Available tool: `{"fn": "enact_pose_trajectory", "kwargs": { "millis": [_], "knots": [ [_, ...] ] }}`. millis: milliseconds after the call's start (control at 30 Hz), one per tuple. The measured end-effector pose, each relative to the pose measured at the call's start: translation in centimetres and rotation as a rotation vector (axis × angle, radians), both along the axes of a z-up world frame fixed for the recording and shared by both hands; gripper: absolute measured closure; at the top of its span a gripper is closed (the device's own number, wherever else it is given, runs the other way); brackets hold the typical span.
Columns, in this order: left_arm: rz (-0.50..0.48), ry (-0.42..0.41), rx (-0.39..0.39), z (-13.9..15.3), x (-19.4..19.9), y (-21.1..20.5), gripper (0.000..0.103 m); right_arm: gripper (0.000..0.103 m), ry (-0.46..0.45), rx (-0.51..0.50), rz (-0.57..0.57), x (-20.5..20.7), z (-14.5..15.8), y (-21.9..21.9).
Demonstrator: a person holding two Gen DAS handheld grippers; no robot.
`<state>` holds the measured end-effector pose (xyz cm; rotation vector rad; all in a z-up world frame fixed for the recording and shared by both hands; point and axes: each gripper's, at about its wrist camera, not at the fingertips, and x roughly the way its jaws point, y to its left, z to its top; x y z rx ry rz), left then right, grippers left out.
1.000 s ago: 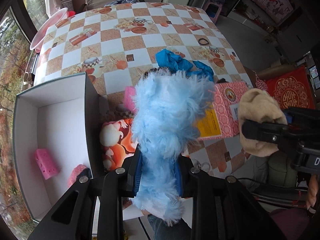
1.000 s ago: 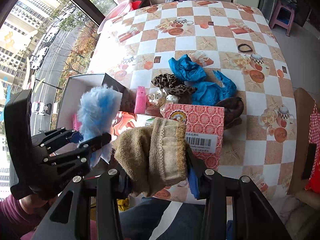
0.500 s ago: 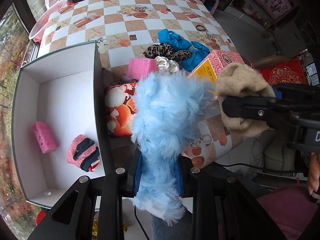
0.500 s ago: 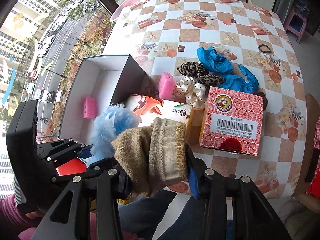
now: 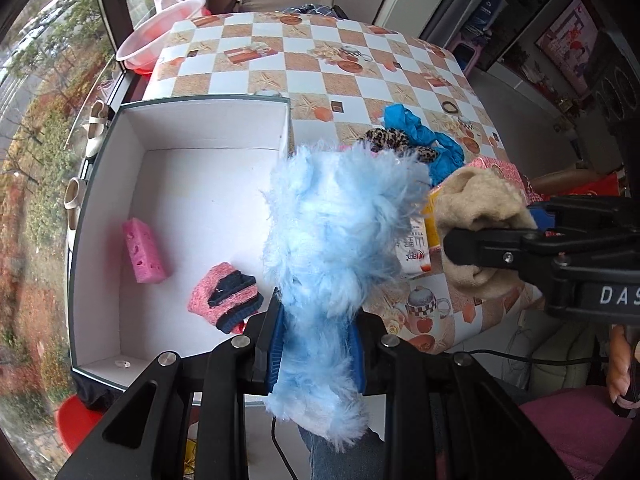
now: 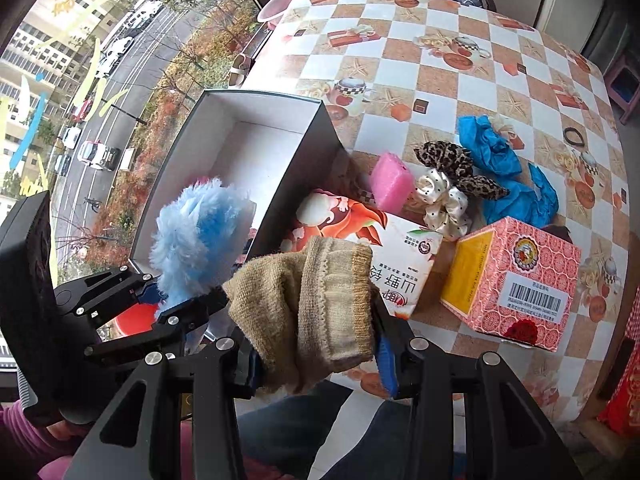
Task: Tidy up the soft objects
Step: 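Lift the plush and beige sock with both tools toward the white box, then hold the plush and beige sock with both tools above the box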
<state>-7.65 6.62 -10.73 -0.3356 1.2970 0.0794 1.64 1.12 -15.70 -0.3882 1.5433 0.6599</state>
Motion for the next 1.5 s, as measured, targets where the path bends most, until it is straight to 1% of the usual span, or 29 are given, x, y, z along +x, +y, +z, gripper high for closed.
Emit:
{"fn": "enact_pose_trajectory", "kwargs": {
  "millis": [233,633,900,1100,1367,1500],
  "knots": [
    [0.122,-0.023,-0.007,0.3,-1.0,2.9,0.073,0.058,0.006,-0.006,0.055,-0.2,-0.3,2.1],
    [0.246,-0.035,-0.014,0.1,-2.3,5.8,0.073,0.058,0.009,-0.024,0.125,-0.5,-0.6,4.6],
    [0.298,-0.032,-0.017,-0.2,-3.0,7.3,0.073,0.058,0.023,-0.033,0.158,-0.6,-1.1,5.7],
    [0.334,-0.026,-0.001,-0.3,-3.4,8.6,0.073,0.058,0.027,-0.028,0.165,-0.5,-1.2,6.2],
    [0.397,0.003,-0.001,-1.5,-4.2,10.5,0.073,0.058,0.048,-0.045,0.204,-0.7,-2.2,7.7],
    [0.394,0.001,0.011,-1.5,-3.4,11.0,0.073,0.058,0.057,-0.045,0.231,-0.7,-2.6,9.1]
  ]
}}
